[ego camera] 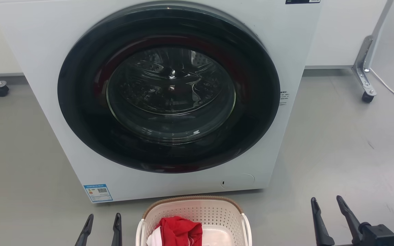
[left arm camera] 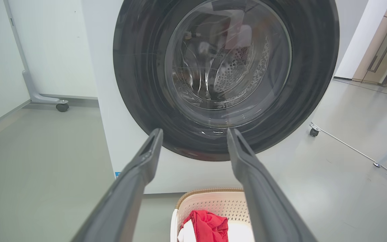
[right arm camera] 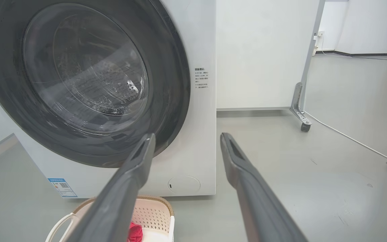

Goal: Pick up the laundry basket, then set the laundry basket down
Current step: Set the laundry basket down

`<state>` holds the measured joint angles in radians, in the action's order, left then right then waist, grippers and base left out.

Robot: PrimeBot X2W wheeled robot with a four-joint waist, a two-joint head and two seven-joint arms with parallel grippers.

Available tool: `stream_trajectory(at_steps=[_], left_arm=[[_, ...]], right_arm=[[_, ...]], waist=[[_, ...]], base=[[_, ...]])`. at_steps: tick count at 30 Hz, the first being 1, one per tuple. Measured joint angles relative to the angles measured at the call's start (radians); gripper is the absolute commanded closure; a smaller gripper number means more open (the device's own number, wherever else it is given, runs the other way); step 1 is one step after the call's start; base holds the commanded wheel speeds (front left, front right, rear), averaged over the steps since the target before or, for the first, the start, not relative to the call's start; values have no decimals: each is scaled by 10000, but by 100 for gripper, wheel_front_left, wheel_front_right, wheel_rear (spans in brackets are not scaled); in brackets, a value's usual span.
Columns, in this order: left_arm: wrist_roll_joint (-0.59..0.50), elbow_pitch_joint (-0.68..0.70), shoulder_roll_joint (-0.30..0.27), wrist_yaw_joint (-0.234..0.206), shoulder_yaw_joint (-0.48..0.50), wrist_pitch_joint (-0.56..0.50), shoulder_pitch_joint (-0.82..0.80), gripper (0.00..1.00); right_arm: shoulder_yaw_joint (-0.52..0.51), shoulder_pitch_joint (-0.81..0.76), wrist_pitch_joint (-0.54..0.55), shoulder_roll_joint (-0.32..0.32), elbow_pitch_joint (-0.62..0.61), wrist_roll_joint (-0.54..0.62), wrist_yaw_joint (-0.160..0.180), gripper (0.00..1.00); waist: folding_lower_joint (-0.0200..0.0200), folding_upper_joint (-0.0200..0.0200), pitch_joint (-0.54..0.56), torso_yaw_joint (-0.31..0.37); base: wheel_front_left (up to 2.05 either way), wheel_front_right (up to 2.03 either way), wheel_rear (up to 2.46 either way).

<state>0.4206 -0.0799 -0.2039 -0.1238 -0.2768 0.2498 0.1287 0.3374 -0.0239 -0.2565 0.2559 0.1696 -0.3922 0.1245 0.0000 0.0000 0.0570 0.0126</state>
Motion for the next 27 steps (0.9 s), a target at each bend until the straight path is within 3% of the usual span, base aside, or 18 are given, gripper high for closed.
stream_trajectory(at_steps=[11, 27], left_arm=[[-123, 205, 161, -6, 403, 0, 425, 0], [-531, 322, 357, -6, 660, -102, 433, 0]], right_arm=[[-865, -650, 0, -290, -926, 882, 0, 0], [-1122, -1015, 0, -619, -1317, 1467, 2, 0]], waist=[[0, -1, 51, 0], [0, 0, -21, -70]], base=[[0, 0, 0], [0, 0, 0]])
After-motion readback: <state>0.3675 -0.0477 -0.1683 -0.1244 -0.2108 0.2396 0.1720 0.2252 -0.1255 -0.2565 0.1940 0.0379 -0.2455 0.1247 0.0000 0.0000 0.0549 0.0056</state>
